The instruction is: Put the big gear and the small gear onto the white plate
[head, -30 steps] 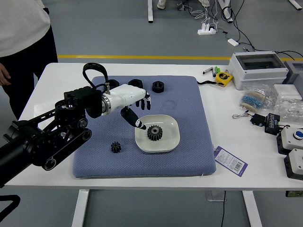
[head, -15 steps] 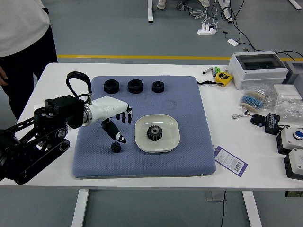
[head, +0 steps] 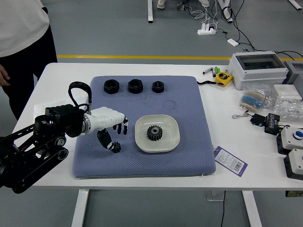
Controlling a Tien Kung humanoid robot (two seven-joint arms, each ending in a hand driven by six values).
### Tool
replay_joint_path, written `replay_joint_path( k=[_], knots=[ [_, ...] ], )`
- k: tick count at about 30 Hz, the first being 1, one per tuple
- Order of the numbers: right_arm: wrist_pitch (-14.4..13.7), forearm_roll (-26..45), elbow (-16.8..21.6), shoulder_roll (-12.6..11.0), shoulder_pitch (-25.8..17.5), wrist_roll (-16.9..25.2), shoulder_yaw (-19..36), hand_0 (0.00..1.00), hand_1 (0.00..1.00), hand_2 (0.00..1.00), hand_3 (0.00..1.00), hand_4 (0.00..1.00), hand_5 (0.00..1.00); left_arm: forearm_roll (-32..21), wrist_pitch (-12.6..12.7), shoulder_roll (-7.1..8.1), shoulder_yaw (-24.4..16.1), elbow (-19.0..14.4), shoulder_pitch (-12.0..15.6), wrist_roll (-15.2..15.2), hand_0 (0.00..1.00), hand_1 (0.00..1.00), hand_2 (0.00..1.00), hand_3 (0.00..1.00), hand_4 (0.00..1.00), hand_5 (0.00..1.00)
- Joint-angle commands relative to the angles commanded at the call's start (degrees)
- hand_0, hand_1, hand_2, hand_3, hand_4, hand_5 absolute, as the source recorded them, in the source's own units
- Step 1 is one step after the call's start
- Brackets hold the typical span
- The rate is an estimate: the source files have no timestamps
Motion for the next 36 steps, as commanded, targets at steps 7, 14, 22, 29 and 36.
replay_joint_path(
  k=[7, 14, 22, 29, 36],
  knots=[
    [-0.05, -0.43, 0.01, 0.11, -0.25, -0.19, 0.27, 0.651, 0.654, 0.730, 0.583, 0.848, 0.684, -0.08, -0.35, -0.06, 0.34, -0.53, 0.73, 0.18, 0.437, 0.566, 0.575, 0.595, 0.895, 0.002],
    [-0.06, -0.66, 0.03, 0.19, -0.48, -0.32, 0.41, 0.650, 0.654, 0.730, 0.582, 0.847, 0.684, -0.16, -1.47, 0.39, 0.43, -1.57, 1.31, 0.83, 0.427, 0.557, 0.568, 0.589, 0.852, 0.002],
    [-0.08, -0.79, 0.03, 0.24, -0.63, -0.40, 0.49, 0.651, 0.654, 0.730, 0.581, 0.846, 0.684, -0.43, -1.18, 0.00, 1.07, -1.02, 1.44, 0.75, 0.420, 0.544, 0.573, 0.590, 0.834, 0.002],
    [-0.13, -0.32, 0.03, 0.28, -0.51, -0.30, 0.32, 0.649, 0.655, 0.730, 0.582, 0.846, 0.683, -0.62, -0.69, -0.46, 1.53, 0.18, 1.34, 0.68, 0.406, 0.509, 0.553, 0.583, 0.784, 0.002],
    [-0.10, -0.02, 0.02, 0.26, -0.38, -0.21, 0.16, 0.649, 0.655, 0.731, 0.581, 0.844, 0.683, -0.63, -0.31, -0.88, 1.59, 1.15, 1.13, 0.60, 0.379, 0.469, 0.515, 0.554, 0.661, 0.002]
  ],
)
